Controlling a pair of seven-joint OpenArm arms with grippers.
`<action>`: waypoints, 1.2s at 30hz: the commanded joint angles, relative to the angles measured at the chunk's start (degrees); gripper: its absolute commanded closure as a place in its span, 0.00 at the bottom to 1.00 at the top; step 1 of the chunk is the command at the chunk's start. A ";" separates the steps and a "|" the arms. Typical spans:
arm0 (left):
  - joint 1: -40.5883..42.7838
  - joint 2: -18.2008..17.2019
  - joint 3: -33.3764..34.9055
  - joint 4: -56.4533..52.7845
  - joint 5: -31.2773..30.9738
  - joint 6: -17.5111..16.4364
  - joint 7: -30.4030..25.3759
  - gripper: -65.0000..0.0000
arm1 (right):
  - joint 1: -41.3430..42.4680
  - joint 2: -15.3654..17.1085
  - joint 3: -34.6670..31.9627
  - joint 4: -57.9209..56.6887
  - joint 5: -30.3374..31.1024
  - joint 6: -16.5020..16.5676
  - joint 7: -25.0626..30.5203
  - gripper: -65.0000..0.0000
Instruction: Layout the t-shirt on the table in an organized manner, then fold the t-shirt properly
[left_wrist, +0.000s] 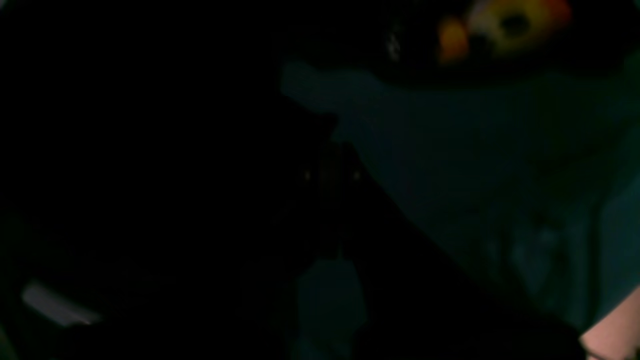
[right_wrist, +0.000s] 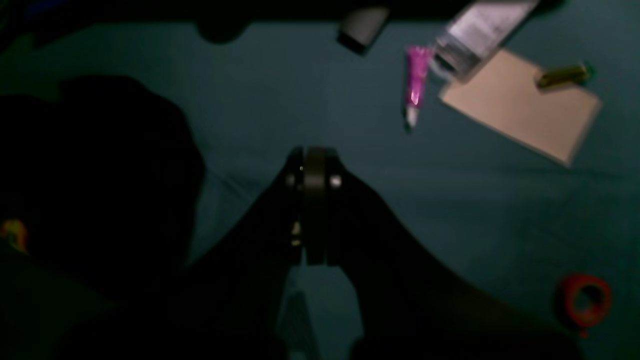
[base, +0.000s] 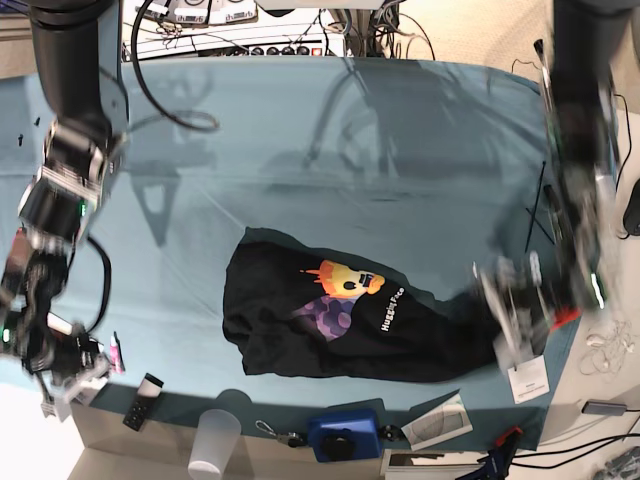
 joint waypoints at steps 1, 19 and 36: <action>1.29 -0.61 -0.31 3.34 0.04 0.50 -1.36 1.00 | 0.83 1.22 0.13 2.23 0.96 0.15 0.72 1.00; 41.03 10.21 -5.20 36.33 7.91 3.45 -3.41 1.00 | -27.96 -3.30 -0.02 28.02 10.82 4.44 5.09 1.00; 61.24 10.47 -23.61 40.79 3.41 1.64 -5.70 1.00 | -26.36 -5.99 -25.57 28.00 -14.08 10.27 26.36 0.64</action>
